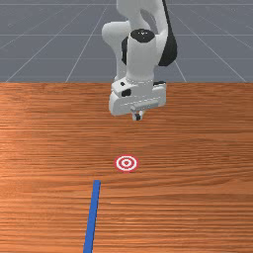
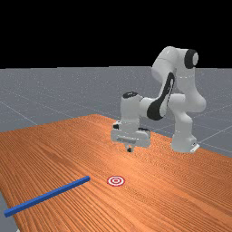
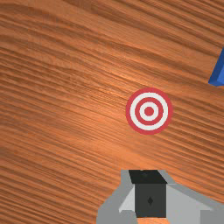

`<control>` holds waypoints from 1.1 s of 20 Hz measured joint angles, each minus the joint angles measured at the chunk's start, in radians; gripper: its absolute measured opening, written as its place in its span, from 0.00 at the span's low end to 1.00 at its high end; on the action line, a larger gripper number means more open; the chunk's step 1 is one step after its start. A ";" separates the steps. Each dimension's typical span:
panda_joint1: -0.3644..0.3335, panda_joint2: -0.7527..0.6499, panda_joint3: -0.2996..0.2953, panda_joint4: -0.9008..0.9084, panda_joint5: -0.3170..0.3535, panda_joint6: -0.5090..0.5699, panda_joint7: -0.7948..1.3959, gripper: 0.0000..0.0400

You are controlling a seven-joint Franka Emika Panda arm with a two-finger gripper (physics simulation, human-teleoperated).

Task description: Pull the pivot to the target area

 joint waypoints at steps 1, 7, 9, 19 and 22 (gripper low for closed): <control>0.004 0.043 -0.009 0.065 0.013 -0.024 0.029 0.00; -0.001 0.083 -0.058 0.124 0.050 -0.047 0.184 0.00; -0.059 0.084 -0.009 0.124 -0.003 -0.039 -0.206 0.00; -0.131 0.130 -0.081 0.162 0.047 -0.054 -0.134 0.00; -0.188 0.197 -0.040 0.277 0.069 -0.102 -0.327 0.00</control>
